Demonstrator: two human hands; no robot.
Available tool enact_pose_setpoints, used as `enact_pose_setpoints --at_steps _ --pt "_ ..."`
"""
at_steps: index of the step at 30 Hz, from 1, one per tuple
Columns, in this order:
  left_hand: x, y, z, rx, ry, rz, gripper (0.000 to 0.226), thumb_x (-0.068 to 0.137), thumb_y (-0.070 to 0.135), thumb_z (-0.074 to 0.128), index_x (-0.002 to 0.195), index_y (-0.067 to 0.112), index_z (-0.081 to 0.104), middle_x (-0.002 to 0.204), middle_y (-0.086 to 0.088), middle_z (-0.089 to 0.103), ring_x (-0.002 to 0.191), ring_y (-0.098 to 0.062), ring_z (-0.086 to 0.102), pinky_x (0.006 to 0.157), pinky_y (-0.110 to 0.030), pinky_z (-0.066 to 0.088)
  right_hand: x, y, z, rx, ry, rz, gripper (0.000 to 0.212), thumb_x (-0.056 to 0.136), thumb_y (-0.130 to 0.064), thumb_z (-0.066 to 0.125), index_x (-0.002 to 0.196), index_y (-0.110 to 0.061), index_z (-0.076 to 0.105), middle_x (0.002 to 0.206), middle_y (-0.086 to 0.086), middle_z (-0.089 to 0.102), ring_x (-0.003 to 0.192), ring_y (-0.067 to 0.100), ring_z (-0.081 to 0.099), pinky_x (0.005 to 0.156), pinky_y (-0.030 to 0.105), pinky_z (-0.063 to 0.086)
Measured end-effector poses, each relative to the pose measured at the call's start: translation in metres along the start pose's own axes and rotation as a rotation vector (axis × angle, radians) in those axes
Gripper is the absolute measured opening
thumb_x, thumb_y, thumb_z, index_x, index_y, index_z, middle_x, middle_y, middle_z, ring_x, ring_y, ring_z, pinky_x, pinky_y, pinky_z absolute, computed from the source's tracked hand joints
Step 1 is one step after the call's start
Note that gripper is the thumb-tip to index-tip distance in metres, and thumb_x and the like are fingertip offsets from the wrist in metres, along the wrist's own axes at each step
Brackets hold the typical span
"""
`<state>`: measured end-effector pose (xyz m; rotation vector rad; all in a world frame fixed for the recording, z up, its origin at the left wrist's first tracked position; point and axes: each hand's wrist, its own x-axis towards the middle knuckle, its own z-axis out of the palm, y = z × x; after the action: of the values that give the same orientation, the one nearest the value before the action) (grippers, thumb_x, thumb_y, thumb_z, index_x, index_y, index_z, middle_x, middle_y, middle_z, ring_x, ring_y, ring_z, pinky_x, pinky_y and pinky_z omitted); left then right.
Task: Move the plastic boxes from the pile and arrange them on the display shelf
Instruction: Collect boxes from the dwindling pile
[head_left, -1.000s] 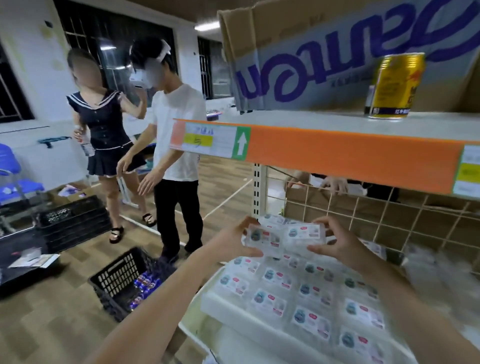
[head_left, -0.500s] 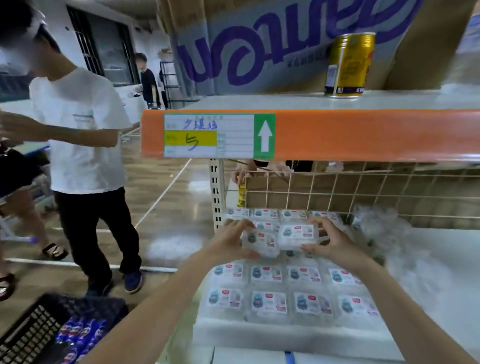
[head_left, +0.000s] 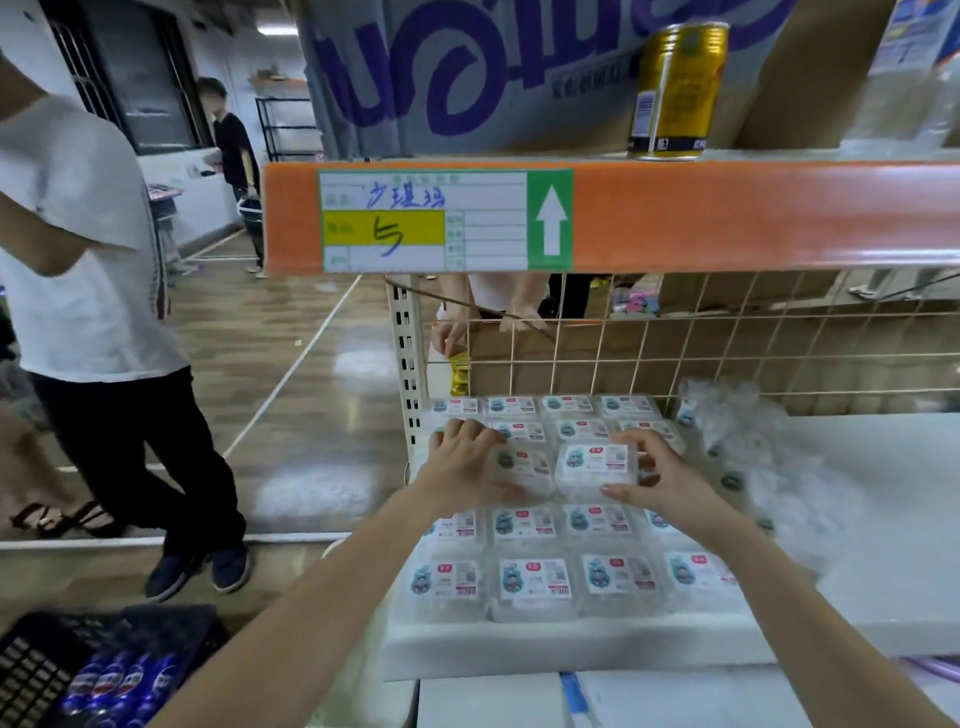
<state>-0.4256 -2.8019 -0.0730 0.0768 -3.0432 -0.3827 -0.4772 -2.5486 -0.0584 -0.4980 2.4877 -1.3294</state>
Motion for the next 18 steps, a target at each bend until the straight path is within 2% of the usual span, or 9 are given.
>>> enact_pose_setpoints --at_steps 5,11,15,18 --pt "0.0 0.002 0.001 0.104 0.003 -0.002 0.082 0.074 0.073 0.055 0.139 0.026 0.036 0.131 0.0 0.037 0.125 -0.022 0.027 0.102 -0.038 0.021 -0.001 0.002 0.0 0.013 -0.002 0.011 0.058 0.08 -0.029 0.074 0.126 -0.034 0.041 0.113 -0.011 0.046 0.091 0.004 0.051 0.068 0.02 0.046" --pt "-0.002 0.001 -0.002 0.143 -0.003 0.021 0.082 0.075 0.073 0.054 0.141 0.027 0.034 0.131 0.0 0.037 0.124 -0.022 0.027 0.103 -0.038 0.023 0.002 0.004 -0.002 -0.047 -0.019 0.015 0.062 0.08 -0.032 0.073 0.131 -0.034 0.037 0.123 -0.011 0.042 0.098 0.012 0.05 0.062 0.016 0.042" --pt "-0.003 -0.001 -0.007 0.133 -0.005 0.069 0.071 0.08 0.065 0.055 0.139 0.03 0.037 0.134 0.002 0.039 0.124 -0.021 0.027 0.102 -0.038 0.023 0.009 0.009 -0.005 -0.065 -0.025 0.008 0.065 0.078 -0.036 0.074 0.131 -0.035 0.037 0.139 -0.005 0.039 0.112 0.016 0.048 0.082 0.027 0.042" --pt "-0.003 -0.005 -0.009 0.129 0.014 0.104 0.055 0.082 0.057 0.056 0.131 0.034 0.046 0.13 0.006 0.045 0.121 -0.019 0.03 0.098 -0.036 0.025 0.013 0.01 -0.006 -0.084 -0.039 -0.004 0.065 0.079 -0.037 0.074 0.132 -0.034 0.037 0.141 -0.006 0.035 0.115 0.014 0.042 0.089 0.027 0.038"
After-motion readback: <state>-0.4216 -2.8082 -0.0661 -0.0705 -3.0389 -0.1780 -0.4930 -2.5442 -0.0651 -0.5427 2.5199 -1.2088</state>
